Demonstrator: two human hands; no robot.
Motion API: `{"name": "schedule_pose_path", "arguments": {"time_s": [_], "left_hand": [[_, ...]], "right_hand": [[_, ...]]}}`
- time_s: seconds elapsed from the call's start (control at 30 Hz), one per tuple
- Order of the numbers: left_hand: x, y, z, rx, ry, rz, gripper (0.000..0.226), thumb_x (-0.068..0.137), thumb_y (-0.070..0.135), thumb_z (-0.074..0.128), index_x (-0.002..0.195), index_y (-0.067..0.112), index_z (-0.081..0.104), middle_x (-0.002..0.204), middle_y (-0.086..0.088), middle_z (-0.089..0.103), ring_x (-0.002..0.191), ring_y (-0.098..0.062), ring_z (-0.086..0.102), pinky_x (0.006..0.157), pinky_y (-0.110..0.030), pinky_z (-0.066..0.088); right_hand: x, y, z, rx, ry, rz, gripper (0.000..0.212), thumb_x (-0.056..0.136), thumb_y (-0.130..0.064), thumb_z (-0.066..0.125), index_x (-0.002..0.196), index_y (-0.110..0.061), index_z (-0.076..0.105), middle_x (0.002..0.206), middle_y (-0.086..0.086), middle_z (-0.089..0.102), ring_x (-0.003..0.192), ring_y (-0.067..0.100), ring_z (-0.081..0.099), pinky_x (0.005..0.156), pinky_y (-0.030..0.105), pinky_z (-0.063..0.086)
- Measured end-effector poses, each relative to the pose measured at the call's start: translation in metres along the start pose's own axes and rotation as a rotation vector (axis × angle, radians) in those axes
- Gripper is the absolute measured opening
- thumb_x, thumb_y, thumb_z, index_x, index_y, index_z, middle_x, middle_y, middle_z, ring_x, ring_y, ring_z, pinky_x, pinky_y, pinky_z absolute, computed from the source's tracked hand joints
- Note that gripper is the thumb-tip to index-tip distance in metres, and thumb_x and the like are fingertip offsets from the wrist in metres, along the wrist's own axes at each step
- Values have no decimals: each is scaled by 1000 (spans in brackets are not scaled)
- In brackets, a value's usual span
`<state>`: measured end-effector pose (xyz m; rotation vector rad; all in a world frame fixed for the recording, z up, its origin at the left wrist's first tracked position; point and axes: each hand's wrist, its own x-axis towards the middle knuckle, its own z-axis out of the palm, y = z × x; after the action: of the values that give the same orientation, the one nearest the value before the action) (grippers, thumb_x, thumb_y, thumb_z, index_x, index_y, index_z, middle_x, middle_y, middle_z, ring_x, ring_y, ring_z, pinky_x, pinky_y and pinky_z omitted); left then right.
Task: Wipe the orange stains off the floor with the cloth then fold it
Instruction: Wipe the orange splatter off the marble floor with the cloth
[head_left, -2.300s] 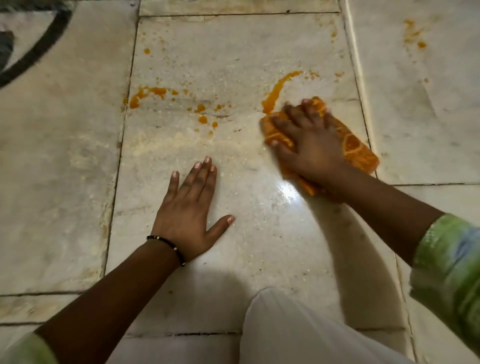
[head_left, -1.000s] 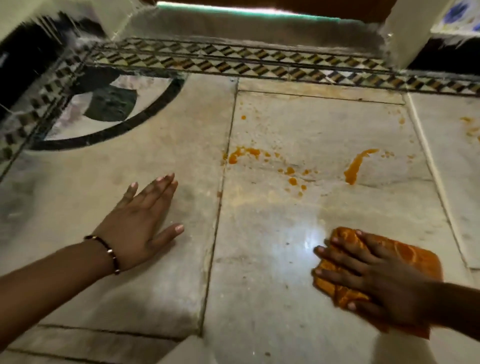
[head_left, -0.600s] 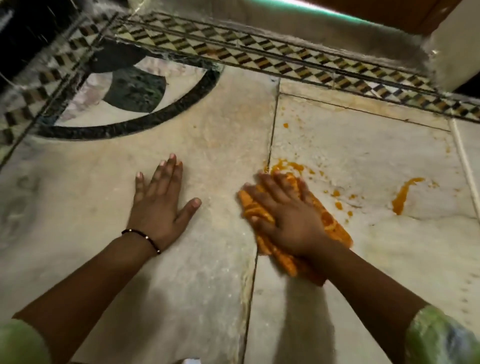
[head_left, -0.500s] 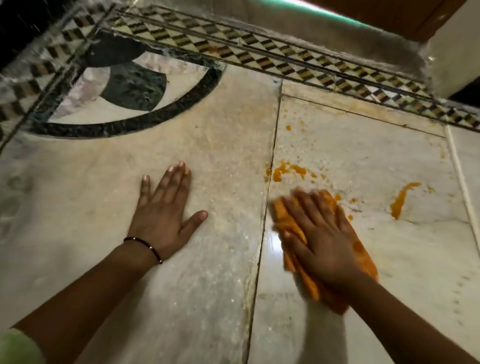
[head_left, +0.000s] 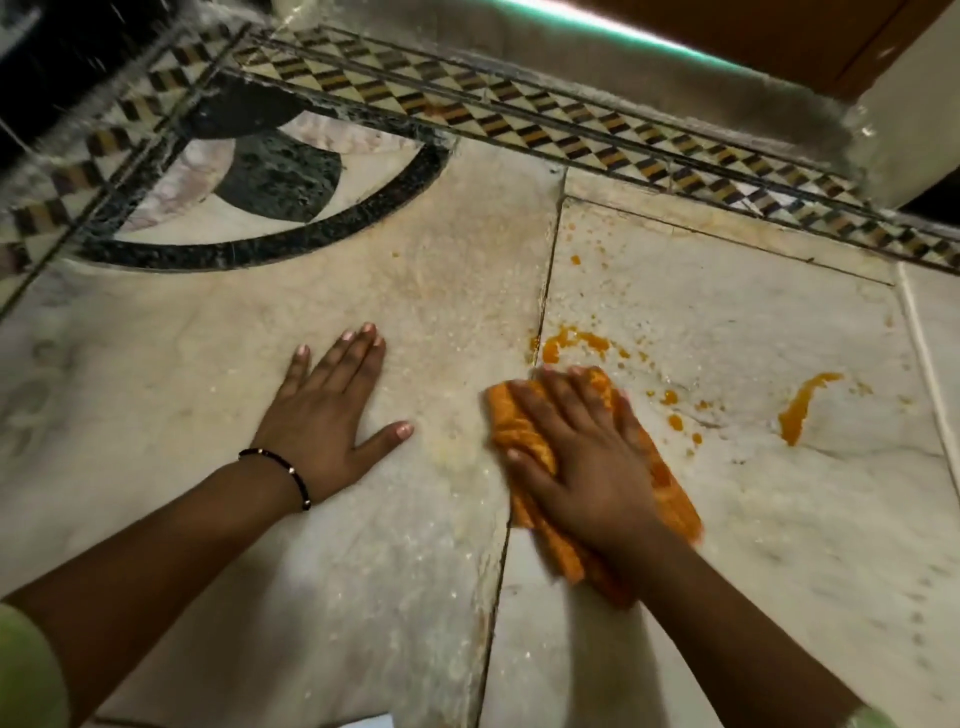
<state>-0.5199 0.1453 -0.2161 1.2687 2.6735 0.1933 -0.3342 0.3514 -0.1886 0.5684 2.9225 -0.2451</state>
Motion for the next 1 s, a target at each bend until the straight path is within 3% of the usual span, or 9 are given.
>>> {"name": "schedule_pose_path", "arguments": {"time_s": [0.1, 0.17, 0.3, 0.4, 0.47, 0.67, 0.77, 0.87, 1.0], "left_hand": [[-1, -15, -11, 19, 59, -17, 92, 79, 76, 5, 151, 19, -1, 158, 3, -7, 144, -12, -8, 115, -40, -10], [3, -30, -18, 29, 96, -77, 93, 79, 76, 7, 151, 18, 0, 158, 3, -8, 144, -12, -7, 115, -41, -11], [7, -56, -18, 13, 77, -126, 96, 77, 78, 5, 151, 17, -3, 156, 3, -14, 141, -8, -12, 114, -41, -11], [4, -64, -12, -22, 94, -123, 95, 78, 78, 12, 151, 17, 0, 157, 2, -14, 141, -8, -12, 116, -43, -5], [4, -63, -11, -35, 92, -145, 97, 77, 78, 16, 151, 17, -1, 157, 2, -15, 142, -9, -12, 117, -43, -4], [10, -65, -10, -9, 119, -164, 97, 79, 77, 22, 151, 13, 11, 158, -2, 3, 144, -13, 4, 116, -42, 1], [9, -64, -10, -14, 124, -158, 96, 79, 75, 30, 150, 11, 18, 158, -4, 12, 144, -16, 13, 114, -44, 6], [10, -66, -9, -10, 118, -157, 96, 79, 75, 33, 149, 11, 20, 157, -4, 14, 143, -17, 16, 114, -44, 8], [10, -68, -7, -15, 121, -155, 96, 81, 77, 27, 150, 13, 15, 158, -2, 9, 145, -16, 10, 114, -44, 7]], "right_hand": [[-48, 5, 9, 81, 94, 206, 65, 90, -67, 21, 150, -45, 10, 160, -12, 10, 148, 12, -2, 118, 48, 2], [-73, -12, 19, 66, 97, 216, 66, 89, -63, 29, 150, -36, 25, 157, -6, 23, 147, 18, 11, 114, 50, 12], [-57, -51, 19, -9, 35, -124, 60, 88, -59, 38, 142, -32, 43, 151, -4, 38, 142, 21, 25, 111, 49, 14], [16, -62, 9, -44, -50, -438, 56, 92, -58, 34, 144, -36, 36, 153, -9, 34, 144, 17, 22, 113, 45, 5], [69, -59, 0, -40, -73, -502, 58, 92, -58, 32, 147, -39, 29, 157, -12, 24, 145, 12, 10, 113, 42, -3], [149, -45, -19, -4, 65, -56, 66, 89, -63, 9, 151, -41, 11, 160, -15, 2, 146, 13, -7, 116, 48, -7], [143, -88, -14, -4, 16, -147, 62, 94, -60, 9, 151, -39, 0, 158, -15, -7, 143, 13, -19, 114, 48, -15], [182, -115, -19, -16, -23, -319, 57, 98, -55, 19, 151, -40, 6, 159, -17, -4, 145, 13, -16, 112, 49, -14], [253, -91, -31, -7, 15, -210, 55, 97, -58, 20, 150, -41, 14, 160, -13, 4, 147, 18, -4, 114, 54, -5]]}}
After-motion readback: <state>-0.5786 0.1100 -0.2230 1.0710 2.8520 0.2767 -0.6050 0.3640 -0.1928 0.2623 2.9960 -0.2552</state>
